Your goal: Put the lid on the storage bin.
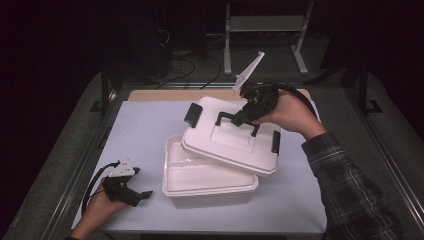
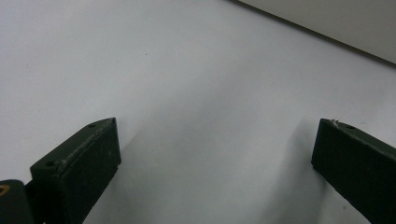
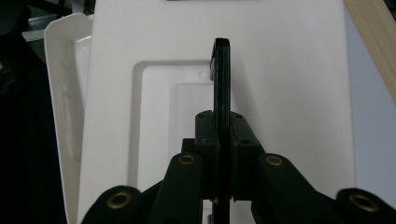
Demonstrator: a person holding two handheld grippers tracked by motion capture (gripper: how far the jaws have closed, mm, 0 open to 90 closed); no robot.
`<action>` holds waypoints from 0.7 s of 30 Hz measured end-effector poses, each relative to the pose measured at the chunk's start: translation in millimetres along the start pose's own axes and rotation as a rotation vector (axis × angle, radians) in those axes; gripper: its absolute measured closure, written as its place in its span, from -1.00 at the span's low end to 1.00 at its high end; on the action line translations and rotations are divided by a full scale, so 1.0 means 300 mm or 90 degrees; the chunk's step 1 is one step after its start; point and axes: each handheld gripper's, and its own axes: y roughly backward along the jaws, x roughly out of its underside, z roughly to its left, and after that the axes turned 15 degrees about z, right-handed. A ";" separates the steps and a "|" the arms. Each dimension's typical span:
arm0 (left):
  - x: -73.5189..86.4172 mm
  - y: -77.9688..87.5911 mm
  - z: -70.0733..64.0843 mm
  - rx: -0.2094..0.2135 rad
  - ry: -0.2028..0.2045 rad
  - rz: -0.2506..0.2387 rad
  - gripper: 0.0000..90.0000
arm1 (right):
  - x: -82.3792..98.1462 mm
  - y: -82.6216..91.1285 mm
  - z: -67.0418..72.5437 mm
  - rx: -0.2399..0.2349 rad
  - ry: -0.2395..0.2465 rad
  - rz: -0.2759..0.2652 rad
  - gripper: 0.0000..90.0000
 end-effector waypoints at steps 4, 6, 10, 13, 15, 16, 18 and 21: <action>0.000 0.000 0.000 0.000 0.000 0.000 -1.00 | -0.044 -0.025 0.035 -0.009 0.025 0.010 0.87; 0.000 0.000 0.000 0.000 0.000 0.000 -1.00 | -0.065 -0.038 0.049 -0.017 0.041 0.011 0.87; 0.000 0.000 0.000 -0.001 0.000 0.000 -1.00 | -0.104 -0.063 0.074 -0.030 0.066 0.019 0.87; 0.000 0.000 0.000 -0.001 0.000 0.001 -1.00 | -0.130 -0.084 0.091 -0.038 0.085 0.026 0.87; 0.000 0.000 0.000 -0.001 0.000 0.001 -1.00 | -0.144 -0.095 0.103 -0.044 0.095 0.030 0.87; 0.000 0.000 0.000 -0.001 0.000 0.001 -1.00 | -0.150 -0.101 0.106 -0.047 0.102 0.032 0.88; 0.000 0.000 0.000 -0.001 0.000 0.001 -1.00 | -0.160 -0.111 0.112 -0.049 0.107 0.037 0.87; 0.000 0.000 0.000 -0.001 0.000 0.001 -1.00 | -0.169 -0.125 0.118 -0.056 0.117 0.044 0.87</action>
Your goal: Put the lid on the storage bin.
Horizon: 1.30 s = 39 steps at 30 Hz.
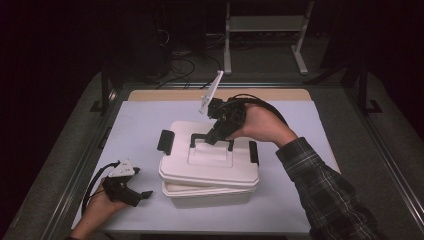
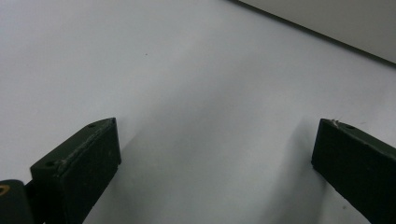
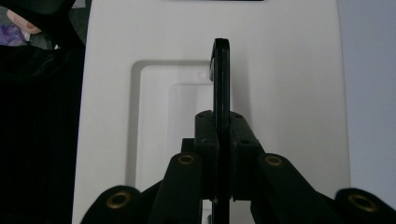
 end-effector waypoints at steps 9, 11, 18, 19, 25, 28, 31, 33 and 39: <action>0.000 0.000 0.000 0.000 0.000 0.000 -1.00 | -0.022 -0.036 0.012 -0.011 0.031 0.022 0.87; 0.000 0.000 0.000 0.000 0.000 0.000 -1.00 | -0.023 -0.045 0.011 -0.013 0.033 0.028 0.87; 0.000 0.000 0.000 0.000 0.000 0.000 -1.00 | -0.027 -0.056 0.019 -0.016 0.039 0.022 0.87; 0.000 0.000 0.000 0.000 0.000 0.000 -1.00 | -0.029 -0.058 0.021 -0.016 0.043 0.024 0.87; 0.000 0.000 0.000 0.000 0.000 0.000 -1.00 | -0.045 -0.085 0.023 -0.016 0.047 0.033 0.87; 0.000 0.000 0.000 0.000 0.000 0.000 -1.00 | -0.037 -0.089 0.025 -0.013 0.046 0.020 0.86; 0.000 0.000 0.000 0.000 0.000 0.000 -1.00 | -0.030 -0.090 0.031 0.001 0.040 0.014 0.72; 0.000 0.000 0.000 0.000 0.000 0.001 -1.00 | -0.022 -0.098 0.029 0.005 0.030 0.012 0.48; 0.000 0.000 0.000 0.000 0.001 0.000 -1.00 | 0.032 -0.085 0.038 0.052 -0.007 -0.022 -0.05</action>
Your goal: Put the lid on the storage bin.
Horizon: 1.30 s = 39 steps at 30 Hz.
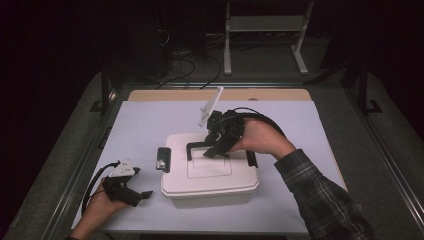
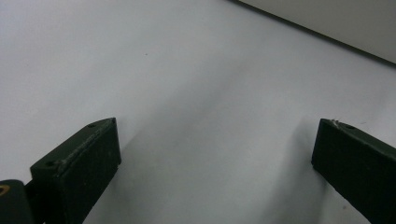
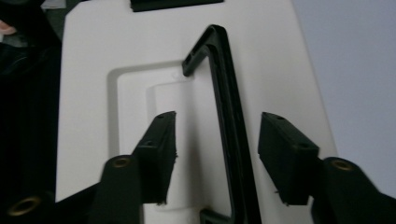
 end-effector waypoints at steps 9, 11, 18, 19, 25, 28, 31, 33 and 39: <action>0.000 0.000 0.000 0.000 0.000 0.000 -1.00 | 0.099 0.039 0.005 0.066 -0.056 -0.029 -0.38; 0.000 0.000 0.000 0.000 0.000 0.000 -1.00 | 0.125 0.048 0.006 0.079 -0.072 -0.034 -0.46; 0.000 0.000 0.000 -0.001 0.000 -0.001 -1.00 | 0.232 0.065 0.012 0.110 -0.125 -0.050 -0.57; 0.000 0.000 0.000 -0.001 0.000 0.000 -1.00 | 0.248 0.066 0.014 0.113 -0.130 -0.052 -0.57; 0.000 0.000 0.000 -0.001 0.000 0.000 -1.00 | 0.330 0.064 0.025 0.126 -0.163 -0.059 -0.57; 0.000 0.000 0.000 -0.001 0.000 -0.001 -1.00 | 0.372 0.061 0.029 0.132 -0.187 -0.066 -0.57; 0.000 0.000 -0.001 -0.001 0.000 0.000 -1.00 | 0.416 0.053 0.032 0.137 -0.208 -0.076 -0.57; 0.000 0.000 -0.001 -0.001 0.000 0.000 -1.00 | 0.446 0.046 0.036 0.142 -0.224 -0.085 -0.57; 0.000 0.000 -0.001 -0.001 0.000 -0.001 -1.00 | 0.528 0.005 0.051 0.152 -0.272 -0.111 -0.60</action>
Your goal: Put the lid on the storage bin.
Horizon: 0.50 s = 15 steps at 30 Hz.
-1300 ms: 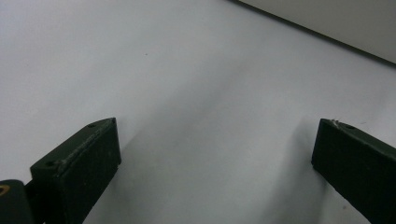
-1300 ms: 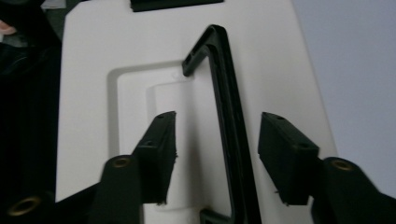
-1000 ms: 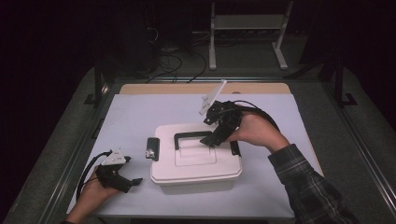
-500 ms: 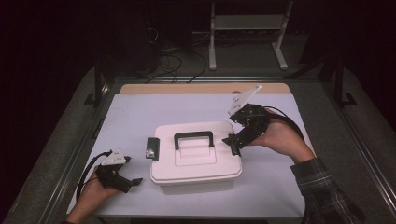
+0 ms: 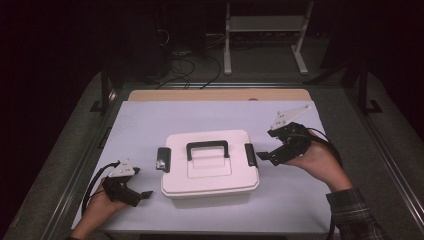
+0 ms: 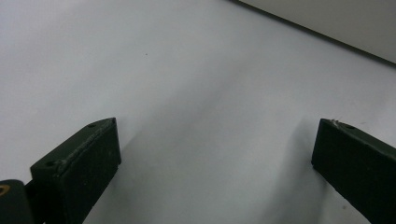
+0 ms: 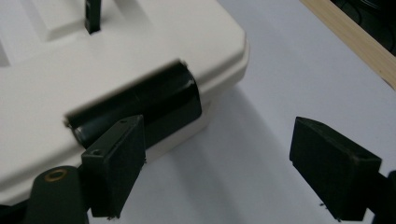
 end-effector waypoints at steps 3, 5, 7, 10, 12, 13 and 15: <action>0.000 0.000 0.000 0.000 0.000 -0.001 -1.00 | 0.039 -0.016 -0.005 0.003 -0.019 -0.011 -0.61; 0.000 0.000 0.000 0.000 0.000 -0.001 -1.00 | 0.063 -0.027 -0.007 -0.001 -0.036 -0.014 -0.63; 0.000 0.000 0.000 0.000 0.000 -0.001 -1.00 | 0.085 -0.043 -0.007 0.000 -0.047 -0.016 -0.64; 0.000 0.000 0.000 0.000 0.000 -0.001 -1.00 | 0.119 -0.072 -0.004 0.003 -0.067 -0.022 -0.66; 0.000 0.000 0.000 0.000 0.000 -0.001 -1.00 | 0.141 -0.093 -0.001 0.007 -0.080 -0.024 -0.69; 0.000 0.000 0.000 -0.001 0.000 -0.001 -1.00 | 0.152 -0.104 0.001 0.007 -0.088 -0.024 -0.69; 0.000 0.000 0.000 -0.001 0.000 -0.001 -1.00 | 0.172 -0.125 0.005 0.008 -0.099 -0.026 -0.71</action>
